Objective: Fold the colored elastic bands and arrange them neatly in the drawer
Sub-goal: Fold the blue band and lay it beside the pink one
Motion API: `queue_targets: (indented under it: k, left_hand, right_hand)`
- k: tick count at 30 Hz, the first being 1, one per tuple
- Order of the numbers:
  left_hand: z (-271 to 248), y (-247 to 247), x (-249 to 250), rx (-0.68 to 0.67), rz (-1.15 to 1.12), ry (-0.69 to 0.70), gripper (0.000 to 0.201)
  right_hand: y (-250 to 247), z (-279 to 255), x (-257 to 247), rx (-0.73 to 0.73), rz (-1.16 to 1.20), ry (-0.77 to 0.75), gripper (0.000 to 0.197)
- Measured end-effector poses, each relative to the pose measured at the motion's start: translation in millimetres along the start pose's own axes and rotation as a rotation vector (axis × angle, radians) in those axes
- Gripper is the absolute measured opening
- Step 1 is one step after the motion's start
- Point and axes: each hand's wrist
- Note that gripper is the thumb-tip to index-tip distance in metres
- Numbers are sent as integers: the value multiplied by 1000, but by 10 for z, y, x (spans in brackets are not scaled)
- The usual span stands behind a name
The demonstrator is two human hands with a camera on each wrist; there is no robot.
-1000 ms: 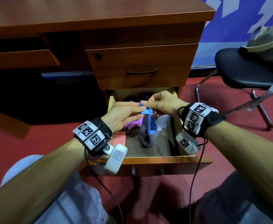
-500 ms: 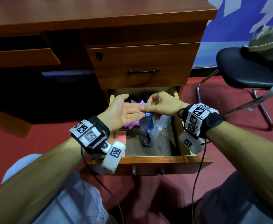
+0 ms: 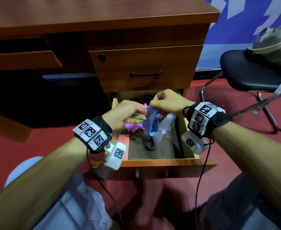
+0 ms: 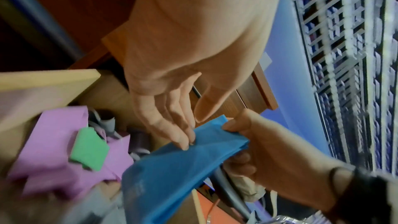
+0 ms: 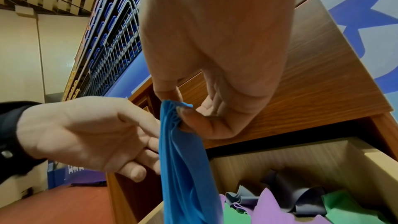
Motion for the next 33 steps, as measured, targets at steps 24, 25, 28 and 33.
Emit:
queue_targets:
  k: [24,25,28,33]
  left_hand:
    - [944,665,-463,-693,2103,929,27]
    - [971,646,-321,-596,2034,941,23]
    - [1142,474,24,-298,1955,886,6]
    - [1498,85,98,-41,1721,449,68]
  right_hand:
    - [-473,39,209,155,-299,30,26]
    - [-490,37,215,174,-288,20,26]
    - [-554,44,201,285,-221,-38,26]
    - [-587,54,188,364,-190,-75,23]
Point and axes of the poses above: each hand's wrist, its own z-axis towards the middle knuckle, its own y-axis out of the palm, x = y × z, and after that the axes turned 1 degree about -y, right-handed
